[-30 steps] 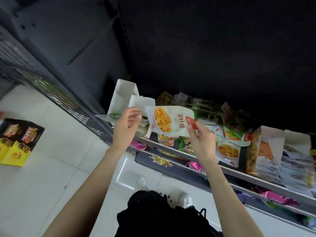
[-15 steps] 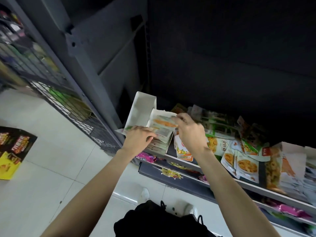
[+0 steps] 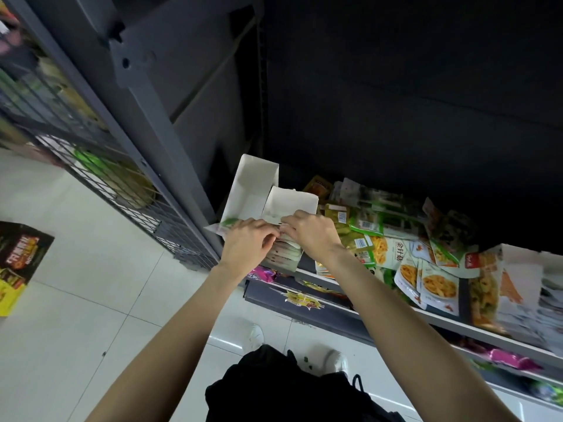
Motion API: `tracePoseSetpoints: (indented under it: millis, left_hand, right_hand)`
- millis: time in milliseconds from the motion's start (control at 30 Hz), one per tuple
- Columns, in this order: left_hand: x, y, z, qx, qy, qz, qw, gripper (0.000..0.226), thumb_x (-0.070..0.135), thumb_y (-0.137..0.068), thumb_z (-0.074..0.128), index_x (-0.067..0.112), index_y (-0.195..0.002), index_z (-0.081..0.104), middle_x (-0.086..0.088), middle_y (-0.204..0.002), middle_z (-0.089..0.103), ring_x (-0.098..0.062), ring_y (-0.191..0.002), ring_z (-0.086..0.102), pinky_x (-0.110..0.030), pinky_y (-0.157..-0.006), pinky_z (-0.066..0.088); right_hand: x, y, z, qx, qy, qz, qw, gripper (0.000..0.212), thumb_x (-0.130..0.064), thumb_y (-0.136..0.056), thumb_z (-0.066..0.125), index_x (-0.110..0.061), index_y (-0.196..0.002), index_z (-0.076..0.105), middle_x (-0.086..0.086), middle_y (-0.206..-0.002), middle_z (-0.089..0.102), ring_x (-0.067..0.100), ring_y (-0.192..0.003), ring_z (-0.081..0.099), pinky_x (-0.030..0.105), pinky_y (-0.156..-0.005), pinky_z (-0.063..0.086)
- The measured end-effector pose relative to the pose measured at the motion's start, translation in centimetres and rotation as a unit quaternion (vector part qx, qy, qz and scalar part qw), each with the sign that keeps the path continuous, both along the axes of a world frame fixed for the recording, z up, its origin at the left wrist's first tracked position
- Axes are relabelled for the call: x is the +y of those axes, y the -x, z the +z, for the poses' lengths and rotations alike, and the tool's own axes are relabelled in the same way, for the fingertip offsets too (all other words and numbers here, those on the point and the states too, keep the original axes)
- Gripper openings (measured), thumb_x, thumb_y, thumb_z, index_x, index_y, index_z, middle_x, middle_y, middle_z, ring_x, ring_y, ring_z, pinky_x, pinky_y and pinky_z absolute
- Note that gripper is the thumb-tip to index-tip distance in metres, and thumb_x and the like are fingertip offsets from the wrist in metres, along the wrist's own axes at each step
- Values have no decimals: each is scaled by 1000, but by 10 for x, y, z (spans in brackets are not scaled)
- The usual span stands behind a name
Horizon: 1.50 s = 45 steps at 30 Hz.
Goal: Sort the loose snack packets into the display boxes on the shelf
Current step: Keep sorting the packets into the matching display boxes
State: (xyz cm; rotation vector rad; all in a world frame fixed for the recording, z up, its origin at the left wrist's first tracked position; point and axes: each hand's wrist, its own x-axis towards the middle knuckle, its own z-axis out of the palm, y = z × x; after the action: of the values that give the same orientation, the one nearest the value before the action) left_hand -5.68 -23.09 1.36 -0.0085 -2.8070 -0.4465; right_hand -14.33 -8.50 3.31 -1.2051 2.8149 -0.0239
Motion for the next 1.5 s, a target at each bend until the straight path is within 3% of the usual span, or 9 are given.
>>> tracePoseSetpoints:
  millis: [133,233,367,467,700,900,1167,1333,1500]
  left_hand:
    - [20,-8,14,54,-52,27,997,7,27,-80,63,21,-79,64,11,-73,66,-10,-66,61,-25,-68,46]
    - [65,-10,29,124,-134,-7,983,16,29,-87,56,14,-81,60,8,-72,62,-7,-65,55,-21,-64,43]
    - [145,7,25,114,-192,-74,972,15,26,-87,54,12,-88,60,7,-75,62,-4,-68,56,-15,-58,43]
    - [175,31,-13,-51,-194,-4,980,30,28,-88,58,14,-115,54,2,-103,62,-12,-97,57,-28,-75,53]
    - [164,67,-67,-239,43,17,970,73,38,-86,63,14,-144,25,-9,-145,34,-25,-136,28,-35,-113,24]
    - [162,76,-59,-306,166,-39,937,66,30,-92,57,23,-148,23,-10,-144,35,-30,-129,39,-38,-103,39]
    - [152,60,7,-307,-159,2,938,25,26,-99,45,7,-103,60,-12,-79,60,-23,-69,59,-32,-62,39]
    - [184,46,26,-305,-605,101,728,11,17,-93,56,14,-102,63,-12,-107,65,-23,-93,62,-38,-79,54]
    - [269,42,34,-286,-677,126,666,19,18,-87,64,14,-105,63,-2,-101,67,-14,-88,61,-29,-79,45]
  right_hand:
    - [46,-12,-2,-94,218,-91,967,37,-43,-101,35,-27,-122,61,-4,-120,64,20,-102,63,37,-79,54]
    - [107,-25,-26,-54,301,-180,935,25,-25,-99,47,-20,-116,65,1,-110,69,20,-84,68,36,-62,57]
    - [180,-32,-71,-116,161,-302,933,41,-14,-93,55,-14,-134,51,10,-135,52,30,-125,47,43,-100,45]
    - [215,-29,-88,-162,52,-327,930,53,-25,-95,49,-20,-145,32,8,-152,28,30,-142,17,42,-116,16]
    - [241,-22,-99,-222,21,-293,930,54,-27,-96,44,-21,-147,27,5,-153,18,30,-141,17,42,-115,20]
    - [246,-16,-100,-262,44,-305,914,52,-30,-96,46,-23,-146,32,5,-152,20,28,-142,16,43,-114,25]
    - [229,-25,-47,-277,321,-344,837,41,-25,-97,51,-18,-137,45,3,-136,48,21,-123,48,27,-94,41]
    - [224,-48,-4,-342,480,-364,721,26,-27,-92,59,-20,-117,56,-7,-97,68,3,-83,63,11,-73,46]
    - [252,-63,10,-336,607,-438,572,23,-21,-81,74,-13,-96,60,0,-84,68,14,-79,65,31,-74,53]
